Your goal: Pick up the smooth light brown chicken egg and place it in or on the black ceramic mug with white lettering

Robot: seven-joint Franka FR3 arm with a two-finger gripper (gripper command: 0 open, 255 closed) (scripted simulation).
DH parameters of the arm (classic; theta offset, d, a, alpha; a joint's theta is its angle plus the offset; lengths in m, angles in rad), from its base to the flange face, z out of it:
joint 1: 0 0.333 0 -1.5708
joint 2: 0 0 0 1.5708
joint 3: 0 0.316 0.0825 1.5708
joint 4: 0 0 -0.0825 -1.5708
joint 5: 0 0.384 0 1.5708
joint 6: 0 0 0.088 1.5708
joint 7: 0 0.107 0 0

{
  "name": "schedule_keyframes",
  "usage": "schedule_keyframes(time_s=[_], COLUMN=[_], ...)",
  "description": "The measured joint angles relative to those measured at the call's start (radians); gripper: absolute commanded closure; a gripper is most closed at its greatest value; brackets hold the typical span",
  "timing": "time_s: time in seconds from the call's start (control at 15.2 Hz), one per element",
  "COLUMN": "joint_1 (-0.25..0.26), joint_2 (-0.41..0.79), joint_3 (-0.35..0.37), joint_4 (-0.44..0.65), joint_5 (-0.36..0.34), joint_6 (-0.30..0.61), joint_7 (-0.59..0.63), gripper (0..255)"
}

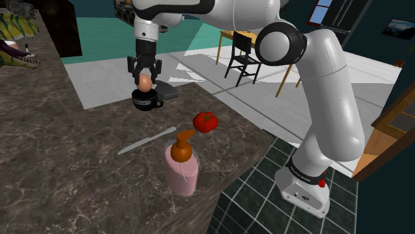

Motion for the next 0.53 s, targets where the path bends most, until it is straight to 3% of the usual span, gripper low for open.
schedule_keyframes(time_s=[0.13, 0.2, 0.53], joint_1=[0.0, 0.0, 0.0], joint_2=[0.0, 0.0, -0.001], joint_3=[0.0, 0.0, 0.0], joint_4=[-0.001, -0.001, -0.001], joint_5=[0.0, 0.0, 0.0], joint_6=[0.001, 0.001, 0.001], joint_7=[0.0, 0.0, 0.0], gripper=[255, 0, 0])
